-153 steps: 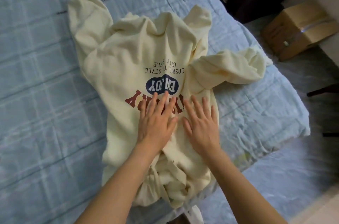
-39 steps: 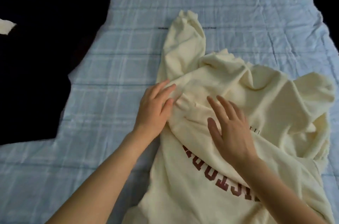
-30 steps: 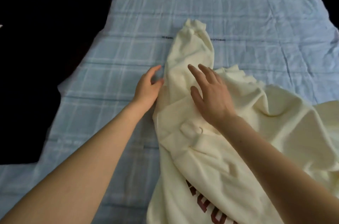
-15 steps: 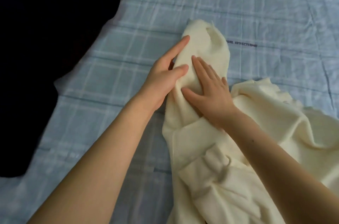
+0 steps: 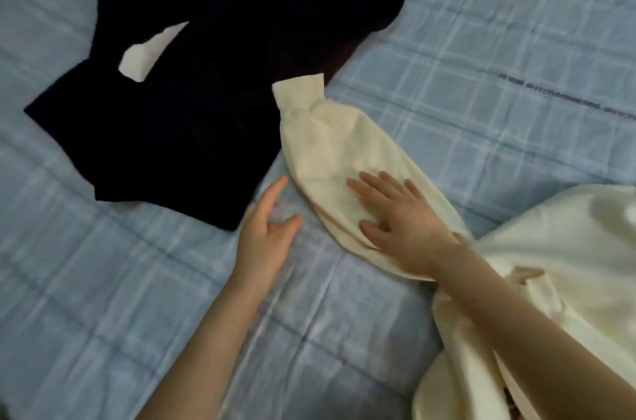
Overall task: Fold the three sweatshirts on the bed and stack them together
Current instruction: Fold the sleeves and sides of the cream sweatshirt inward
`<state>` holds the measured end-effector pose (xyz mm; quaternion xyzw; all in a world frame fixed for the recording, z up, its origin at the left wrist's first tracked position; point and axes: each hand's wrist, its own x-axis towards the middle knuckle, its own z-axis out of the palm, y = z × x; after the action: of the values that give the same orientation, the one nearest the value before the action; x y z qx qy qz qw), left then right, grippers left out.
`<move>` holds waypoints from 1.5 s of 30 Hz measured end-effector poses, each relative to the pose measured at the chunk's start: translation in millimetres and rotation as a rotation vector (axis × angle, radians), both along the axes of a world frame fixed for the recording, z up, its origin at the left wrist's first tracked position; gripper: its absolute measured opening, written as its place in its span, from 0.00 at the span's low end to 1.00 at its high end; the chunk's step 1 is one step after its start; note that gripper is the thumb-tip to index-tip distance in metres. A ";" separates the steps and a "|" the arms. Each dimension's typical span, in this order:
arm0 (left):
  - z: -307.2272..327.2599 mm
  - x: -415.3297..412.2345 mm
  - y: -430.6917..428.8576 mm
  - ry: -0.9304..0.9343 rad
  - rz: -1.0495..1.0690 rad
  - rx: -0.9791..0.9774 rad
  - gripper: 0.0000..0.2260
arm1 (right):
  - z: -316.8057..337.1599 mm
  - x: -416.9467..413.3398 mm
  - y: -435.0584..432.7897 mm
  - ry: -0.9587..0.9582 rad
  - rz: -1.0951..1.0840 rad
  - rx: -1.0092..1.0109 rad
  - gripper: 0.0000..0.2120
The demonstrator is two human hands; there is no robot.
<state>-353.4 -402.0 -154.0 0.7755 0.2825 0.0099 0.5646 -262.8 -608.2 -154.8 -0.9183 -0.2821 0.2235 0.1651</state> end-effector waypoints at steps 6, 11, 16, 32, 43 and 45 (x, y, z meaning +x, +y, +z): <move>2.3 50.7 29.0 -0.100 -0.108 -0.067 0.28 | 6.6 -34.5 19.2 -0.041 -0.208 0.026 0.35; 15.4 103.4 20.0 -0.075 -0.243 0.120 0.26 | -2.1 -36.4 39.5 -0.042 -0.210 -0.080 0.26; 63.1 83.4 44.6 -0.386 -0.178 0.223 0.24 | 36.7 -33.1 44.6 -0.189 -0.281 0.394 0.25; -1.9 23.9 116.0 -0.199 -0.214 0.444 0.33 | 2.3 -52.3 57.7 -0.135 -0.222 0.355 0.17; 56.6 61.5 161.4 -0.249 -0.523 0.476 0.06 | 31.5 -54.5 55.9 -0.054 -0.457 0.660 0.13; 88.6 60.2 165.6 -0.232 -0.498 0.325 0.07 | 55.6 -51.7 47.8 0.011 -0.457 0.699 0.11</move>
<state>-293.3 -236.4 -65.5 0.8945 0.0125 0.0049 0.4469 -314.4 -560.4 -99.2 -0.8448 -0.1291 0.0766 0.5137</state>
